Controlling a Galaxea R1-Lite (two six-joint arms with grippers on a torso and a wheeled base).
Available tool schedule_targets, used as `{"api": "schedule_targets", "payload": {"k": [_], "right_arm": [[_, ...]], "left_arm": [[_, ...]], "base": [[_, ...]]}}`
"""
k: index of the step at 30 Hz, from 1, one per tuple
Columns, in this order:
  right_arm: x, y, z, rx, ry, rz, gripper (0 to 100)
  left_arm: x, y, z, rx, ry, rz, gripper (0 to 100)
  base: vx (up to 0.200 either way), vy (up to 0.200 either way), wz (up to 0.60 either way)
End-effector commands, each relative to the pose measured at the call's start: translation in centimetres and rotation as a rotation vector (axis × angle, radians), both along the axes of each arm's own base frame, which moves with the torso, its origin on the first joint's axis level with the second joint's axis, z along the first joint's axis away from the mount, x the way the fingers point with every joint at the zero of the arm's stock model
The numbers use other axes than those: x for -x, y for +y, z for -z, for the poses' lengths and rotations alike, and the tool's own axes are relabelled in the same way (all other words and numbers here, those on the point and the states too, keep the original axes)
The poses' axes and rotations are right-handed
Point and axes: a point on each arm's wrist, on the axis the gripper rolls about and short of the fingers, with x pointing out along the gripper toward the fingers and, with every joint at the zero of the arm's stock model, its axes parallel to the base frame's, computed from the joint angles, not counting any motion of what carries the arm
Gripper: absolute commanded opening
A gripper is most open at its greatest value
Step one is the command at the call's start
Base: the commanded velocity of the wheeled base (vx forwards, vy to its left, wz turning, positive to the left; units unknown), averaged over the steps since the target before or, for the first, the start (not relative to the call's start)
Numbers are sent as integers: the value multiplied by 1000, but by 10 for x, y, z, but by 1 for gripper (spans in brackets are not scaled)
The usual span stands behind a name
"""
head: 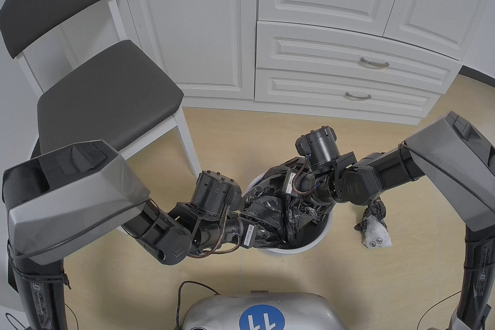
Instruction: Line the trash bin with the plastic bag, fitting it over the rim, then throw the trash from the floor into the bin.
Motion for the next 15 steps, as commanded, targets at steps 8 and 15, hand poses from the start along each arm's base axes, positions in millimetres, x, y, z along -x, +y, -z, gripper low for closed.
{"api": "schedule_targets", "payload": {"k": [8, 15], "right_arm": [[-44, 13, 82, 71, 39, 120, 0], [-56, 18, 111, 92, 67, 120, 0]], "left_arm": [[6, -1, -7, 6, -8, 14, 0], [6, -1, -13, 24, -20, 15, 0]], "base": [[0, 0, 0], [0, 0, 0]]}}
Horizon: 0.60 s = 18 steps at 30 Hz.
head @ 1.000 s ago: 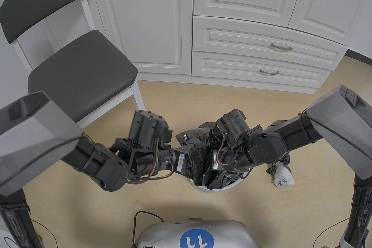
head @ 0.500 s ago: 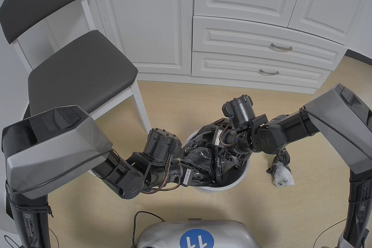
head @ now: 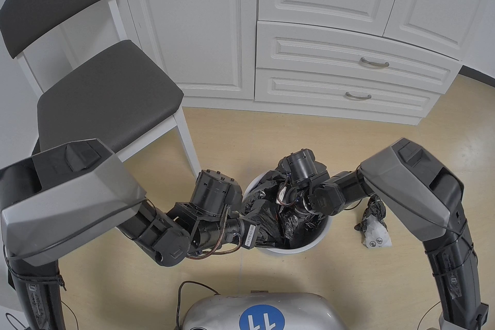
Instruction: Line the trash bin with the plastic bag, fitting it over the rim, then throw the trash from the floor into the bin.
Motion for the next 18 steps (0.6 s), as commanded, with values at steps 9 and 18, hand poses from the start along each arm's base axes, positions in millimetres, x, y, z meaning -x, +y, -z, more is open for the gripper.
{"api": "schedule_targets", "payload": {"k": [9, 18], "right_arm": [[-14, 9, 42, 74, 216, 21, 0], [-5, 11, 42, 122, 366, 52, 0]], "left_arm": [[-6, -3, -6, 72, -75, -9, 0], [-10, 0, -9, 91, -99, -22, 0]], "base": [[0, 0, 0], [0, 0, 0]]}}
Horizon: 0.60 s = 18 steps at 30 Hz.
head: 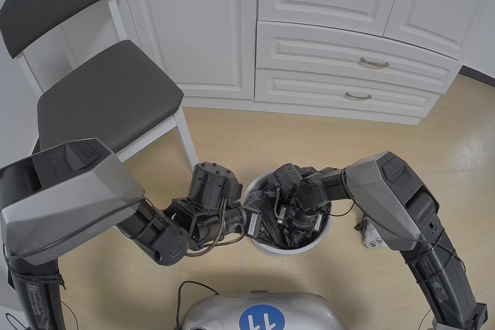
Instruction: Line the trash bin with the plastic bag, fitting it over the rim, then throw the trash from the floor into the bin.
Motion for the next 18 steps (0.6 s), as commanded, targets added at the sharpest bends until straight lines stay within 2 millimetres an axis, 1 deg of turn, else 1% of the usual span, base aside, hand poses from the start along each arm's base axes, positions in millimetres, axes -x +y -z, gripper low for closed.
{"api": "schedule_targets", "payload": {"k": [1, 3, 4, 6, 7, 8, 9, 10, 11, 15, 18], "right_arm": [[1, 6, -1, 9, -5, 10, 0], [3, 9, -18, 14, -45, 14, 0], [5, 9, -21, 17, -45, 14, 0], [18, 10, -37, 27, -47, -9, 0], [20, 10, -41, 26, -48, -12, 0], [24, 9, -49, 26, -51, -17, 0], [25, 9, -51, 25, -52, -19, 0], [28, 7, -61, 21, -63, -25, 0], [30, 5, -67, 19, -71, -27, 0], [30, -3, -80, 9, -110, -39, 0], [25, -10, -79, 7, -157, -32, 0]], "left_arm": [[-3, 2, 2, 6, -6, -10, 0], [-4, 1, 5, -2, 3, -9, 0], [-4, 1, 6, -3, 4, -9, 0], [-8, 1, 16, -14, 17, -16, 0], [-10, 2, 18, -16, 19, -19, 0], [-12, 3, 19, -18, 23, -24, 0], [-12, 3, 20, -19, 24, -25, 0], [-15, 4, 21, -21, 28, -30, 0], [-16, 4, 21, -20, 27, -32, 0], [-19, 6, 24, -24, 32, -39, 0], [-19, 5, 28, -29, 38, -38, 0]], "base": [[0, 0, 0], [0, 0, 0], [0, 0, 0], [0, 0, 0], [0, 0, 0], [0, 0, 0], [0, 0, 0], [0, 0, 0], [0, 0, 0], [0, 0, 0], [0, 0, 0]]}}
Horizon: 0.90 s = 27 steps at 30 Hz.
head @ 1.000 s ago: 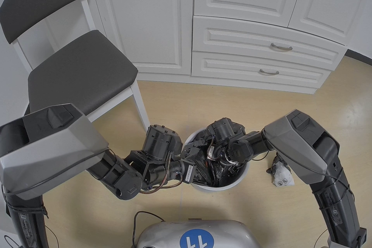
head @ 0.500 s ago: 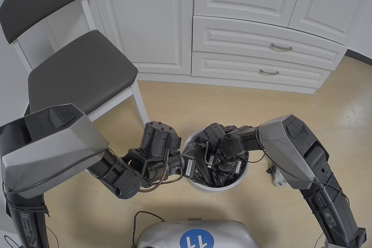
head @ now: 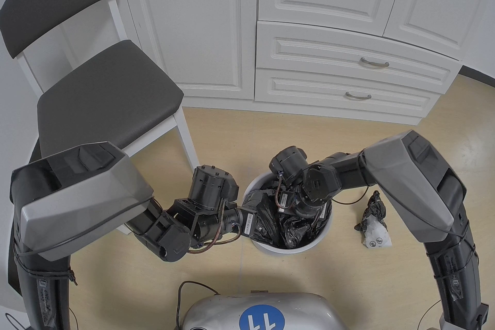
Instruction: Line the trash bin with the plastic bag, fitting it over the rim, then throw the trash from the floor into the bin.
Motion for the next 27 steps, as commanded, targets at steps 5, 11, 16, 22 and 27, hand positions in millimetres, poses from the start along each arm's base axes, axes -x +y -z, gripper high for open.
{"api": "schedule_targets", "payload": {"k": [5, 11, 16, 22, 27], "right_arm": [[-19, -19, 9, 14, -106, 38, 0], [-40, -19, 38, 5, -132, 65, 0], [-53, -13, 68, 27, -150, 91, 0], [-53, 1, 74, 25, -156, 59, 0], [-38, 15, 81, -11, -56, -29, 0]], "left_arm": [[0, -1, 11, -15, 21, 3, 0], [1, -2, 10, -10, 13, 3, 0], [3, -4, 9, -10, 8, 7, 0], [4, -4, 5, -6, -2, 8, 0], [4, -3, 0, -1, -14, 0, 0]], "base": [[0, 0, 0], [0, 0, 0], [0, 0, 0], [0, 0, 0], [0, 0, 0]]}}
